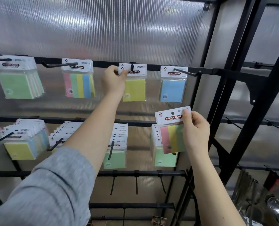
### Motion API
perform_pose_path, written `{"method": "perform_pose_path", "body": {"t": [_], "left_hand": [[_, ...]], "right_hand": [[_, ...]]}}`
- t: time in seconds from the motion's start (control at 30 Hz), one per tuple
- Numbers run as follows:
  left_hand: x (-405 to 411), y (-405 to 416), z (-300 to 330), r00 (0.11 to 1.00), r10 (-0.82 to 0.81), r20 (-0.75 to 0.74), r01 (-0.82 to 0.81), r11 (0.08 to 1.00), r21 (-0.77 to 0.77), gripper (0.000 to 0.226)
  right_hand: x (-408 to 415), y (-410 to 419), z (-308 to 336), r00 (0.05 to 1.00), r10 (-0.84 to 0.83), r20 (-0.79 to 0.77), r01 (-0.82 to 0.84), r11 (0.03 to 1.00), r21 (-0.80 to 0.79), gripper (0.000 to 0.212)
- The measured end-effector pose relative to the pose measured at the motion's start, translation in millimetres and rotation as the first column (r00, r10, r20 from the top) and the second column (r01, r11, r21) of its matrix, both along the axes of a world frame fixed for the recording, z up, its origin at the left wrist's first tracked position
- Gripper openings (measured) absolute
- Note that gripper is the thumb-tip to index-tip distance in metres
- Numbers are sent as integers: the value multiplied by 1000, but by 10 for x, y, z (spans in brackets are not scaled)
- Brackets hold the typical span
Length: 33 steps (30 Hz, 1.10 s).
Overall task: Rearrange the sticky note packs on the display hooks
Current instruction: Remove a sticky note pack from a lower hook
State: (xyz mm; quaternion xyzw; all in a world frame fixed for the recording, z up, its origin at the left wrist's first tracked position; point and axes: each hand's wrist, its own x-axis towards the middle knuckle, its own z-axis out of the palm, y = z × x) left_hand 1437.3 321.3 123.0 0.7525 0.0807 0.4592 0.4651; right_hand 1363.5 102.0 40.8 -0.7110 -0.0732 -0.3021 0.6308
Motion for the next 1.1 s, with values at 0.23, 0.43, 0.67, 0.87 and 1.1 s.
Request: {"method": "perform_pose_path", "body": {"t": [0.23,0.43,0.67,0.87,1.1], "left_hand": [[105,37,22,1000,16,1,-16,999,40,33],[81,222,-38,996,25,-81,-19,997,76,20],[-169,539,-219,966,33,-255,5,989,147,30],[-556,966,-369,909,5,-417,130,946,295,27],[-1178,1724,-661,868,45,-495,152,925,349,26]], "right_hand": [[131,30,-5,1000,29,6,-29,999,-15,43],[111,97,-25,998,65,12,-65,998,-15,47],[-13,289,-41,998,62,17,-62,998,6,41],[-304,724,-78,997,73,-4,-73,996,50,35],[-812,1421,-136,997,50,-50,-44,992,118,42]]}}
